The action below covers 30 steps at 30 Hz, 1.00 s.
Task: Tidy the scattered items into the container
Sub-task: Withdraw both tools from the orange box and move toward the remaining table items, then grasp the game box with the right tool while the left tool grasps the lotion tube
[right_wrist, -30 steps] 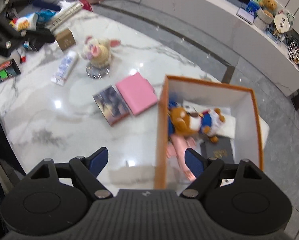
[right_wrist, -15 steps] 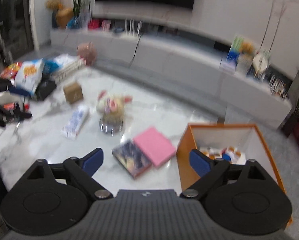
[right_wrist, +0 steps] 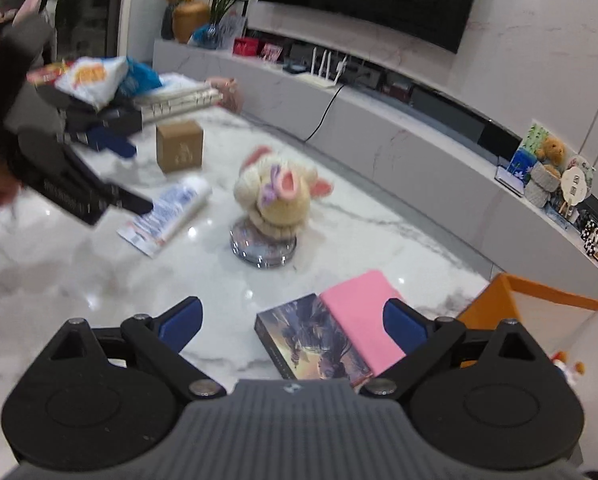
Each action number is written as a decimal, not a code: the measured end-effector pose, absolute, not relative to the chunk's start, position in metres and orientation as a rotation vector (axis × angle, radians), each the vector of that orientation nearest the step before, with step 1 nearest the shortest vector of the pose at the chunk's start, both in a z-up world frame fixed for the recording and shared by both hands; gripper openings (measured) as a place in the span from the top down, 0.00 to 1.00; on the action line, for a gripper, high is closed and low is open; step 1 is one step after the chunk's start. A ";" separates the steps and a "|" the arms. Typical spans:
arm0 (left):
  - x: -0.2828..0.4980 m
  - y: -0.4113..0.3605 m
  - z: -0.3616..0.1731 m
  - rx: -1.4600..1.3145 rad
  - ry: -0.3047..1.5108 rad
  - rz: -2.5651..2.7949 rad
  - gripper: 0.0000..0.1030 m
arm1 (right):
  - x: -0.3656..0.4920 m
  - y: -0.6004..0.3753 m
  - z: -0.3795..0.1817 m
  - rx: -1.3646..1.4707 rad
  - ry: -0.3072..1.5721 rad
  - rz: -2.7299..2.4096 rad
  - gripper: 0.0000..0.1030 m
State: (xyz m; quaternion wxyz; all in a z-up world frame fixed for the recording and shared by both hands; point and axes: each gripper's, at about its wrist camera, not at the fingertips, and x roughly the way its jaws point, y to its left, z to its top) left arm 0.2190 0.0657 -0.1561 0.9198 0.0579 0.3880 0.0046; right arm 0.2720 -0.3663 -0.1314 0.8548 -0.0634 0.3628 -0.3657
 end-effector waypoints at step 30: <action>0.249 0.082 -0.205 -0.055 0.789 0.100 0.09 | 0.284 -0.425 -0.187 -0.115 0.862 -0.602 0.15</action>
